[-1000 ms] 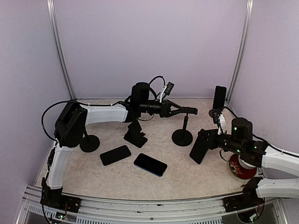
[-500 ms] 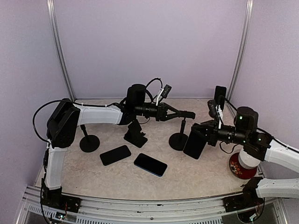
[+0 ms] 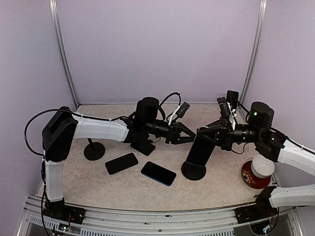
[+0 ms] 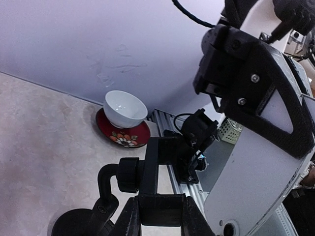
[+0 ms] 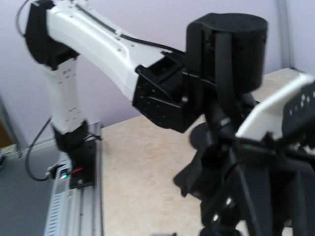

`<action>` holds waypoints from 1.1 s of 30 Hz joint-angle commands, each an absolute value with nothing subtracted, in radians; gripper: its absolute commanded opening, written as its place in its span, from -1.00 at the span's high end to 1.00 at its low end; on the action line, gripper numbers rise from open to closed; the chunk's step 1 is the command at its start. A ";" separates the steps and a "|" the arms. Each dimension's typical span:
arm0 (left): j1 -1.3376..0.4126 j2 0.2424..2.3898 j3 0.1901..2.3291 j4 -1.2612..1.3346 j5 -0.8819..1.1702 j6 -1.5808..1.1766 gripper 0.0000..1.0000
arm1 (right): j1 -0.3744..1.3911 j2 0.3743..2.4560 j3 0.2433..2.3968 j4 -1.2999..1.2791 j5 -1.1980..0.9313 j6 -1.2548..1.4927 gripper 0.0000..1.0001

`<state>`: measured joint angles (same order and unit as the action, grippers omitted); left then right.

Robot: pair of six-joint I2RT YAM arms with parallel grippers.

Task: Place the phone on the phone stand
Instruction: Move the phone stand to the center of the board, then install the phone onto the phone stand.

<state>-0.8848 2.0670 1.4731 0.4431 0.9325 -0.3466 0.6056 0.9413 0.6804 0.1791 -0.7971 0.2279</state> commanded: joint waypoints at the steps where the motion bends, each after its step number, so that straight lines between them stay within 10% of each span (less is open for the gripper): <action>1: -0.923 1.975 1.438 0.553 0.993 -0.333 1.00 | 0.600 0.968 0.725 0.285 -0.922 0.252 1.00; 33: -0.964 1.863 1.299 0.661 1.028 -0.347 1.00 | 0.600 1.047 0.605 0.454 -1.001 0.333 1.00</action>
<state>-0.9554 1.9366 1.2896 0.5694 0.9909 -0.3519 0.6056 1.0683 0.6083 0.4259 -1.0172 0.3462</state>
